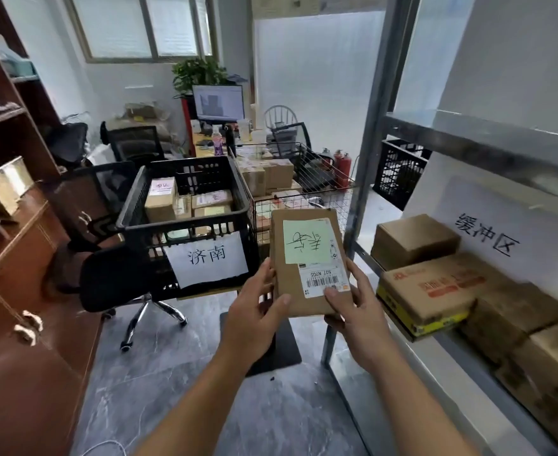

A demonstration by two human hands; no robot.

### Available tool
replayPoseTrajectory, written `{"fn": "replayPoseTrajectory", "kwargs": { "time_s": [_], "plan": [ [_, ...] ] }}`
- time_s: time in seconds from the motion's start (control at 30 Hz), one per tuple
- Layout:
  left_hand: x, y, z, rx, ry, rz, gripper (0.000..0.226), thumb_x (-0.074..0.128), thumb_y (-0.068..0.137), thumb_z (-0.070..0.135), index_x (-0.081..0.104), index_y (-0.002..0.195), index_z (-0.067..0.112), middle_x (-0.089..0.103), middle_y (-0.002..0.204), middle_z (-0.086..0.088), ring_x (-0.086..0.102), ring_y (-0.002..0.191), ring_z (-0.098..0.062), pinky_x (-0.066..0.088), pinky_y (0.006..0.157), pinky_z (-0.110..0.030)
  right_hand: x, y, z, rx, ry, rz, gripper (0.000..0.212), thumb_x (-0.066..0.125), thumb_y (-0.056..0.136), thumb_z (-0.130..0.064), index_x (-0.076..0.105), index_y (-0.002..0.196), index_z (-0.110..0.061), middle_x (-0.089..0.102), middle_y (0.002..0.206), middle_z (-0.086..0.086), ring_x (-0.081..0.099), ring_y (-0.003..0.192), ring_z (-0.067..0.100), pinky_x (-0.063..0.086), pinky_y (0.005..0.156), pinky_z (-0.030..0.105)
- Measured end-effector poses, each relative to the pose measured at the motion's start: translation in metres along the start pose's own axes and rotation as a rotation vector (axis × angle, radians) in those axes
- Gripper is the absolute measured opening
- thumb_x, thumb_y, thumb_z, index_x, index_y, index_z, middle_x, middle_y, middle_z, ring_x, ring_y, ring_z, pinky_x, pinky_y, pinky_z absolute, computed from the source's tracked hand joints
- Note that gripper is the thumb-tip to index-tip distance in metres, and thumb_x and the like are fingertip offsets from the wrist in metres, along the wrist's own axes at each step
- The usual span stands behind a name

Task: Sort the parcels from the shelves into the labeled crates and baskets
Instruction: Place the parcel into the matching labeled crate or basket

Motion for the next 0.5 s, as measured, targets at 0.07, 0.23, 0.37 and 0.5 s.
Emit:
{"fn": "replayPoseTrajectory", "kwargs": {
  "time_s": [0.07,0.23,0.37,0.5],
  "plan": [
    [-0.004,0.026,-0.007,-0.022,-0.025,0.036,0.067,0.066,0.092,0.028,0.029,0.146,0.044,0.052,0.134,0.020,0.055,0.116,0.005,0.054,0.093,-0.028,0.000,0.031,-0.002,0.016,-0.005,-0.039,0.060,0.074,0.089,-0.027,0.050,0.136,-0.056,0.070,0.126,-0.009,0.067,0.117,0.021,0.054,0.097,0.046],
    [-0.035,0.081,-0.023,-0.085,-0.026,0.151,0.071,0.065,0.083,0.050,0.029,0.145,0.045,0.045,0.144,0.008,0.048,0.128,-0.010,0.045,0.102,-0.034,0.010,0.097,-0.011,0.012,-0.026,-0.149,0.054,0.070,0.093,-0.013,0.055,0.130,-0.050,0.073,0.119,-0.008,0.069,0.112,0.017,0.058,0.091,0.040],
    [-0.065,0.116,-0.026,-0.067,0.030,0.204,0.075,0.068,0.083,0.054,0.030,0.146,0.045,0.040,0.148,0.010,0.042,0.133,-0.009,0.042,0.107,-0.037,0.036,0.132,-0.014,0.011,-0.020,-0.258,0.057,0.069,0.093,-0.007,0.056,0.135,-0.043,0.074,0.118,-0.006,0.071,0.111,0.017,0.061,0.085,0.034],
    [-0.095,0.155,-0.028,-0.050,0.083,0.237,0.082,0.061,0.071,0.070,0.033,0.144,0.048,0.039,0.148,0.012,0.041,0.134,-0.008,0.041,0.108,-0.039,0.069,0.163,-0.012,0.010,-0.011,-0.322,0.060,0.076,0.085,-0.017,0.058,0.136,-0.045,0.071,0.125,0.000,0.070,0.113,0.024,0.061,0.085,0.044]
  ]
}}
Point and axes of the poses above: each hand's wrist, its own y-axis towards the middle knuckle, its own x-axis out of the palm, z = x × y, the point moved 8 cm from there along y, towards the middle knuckle
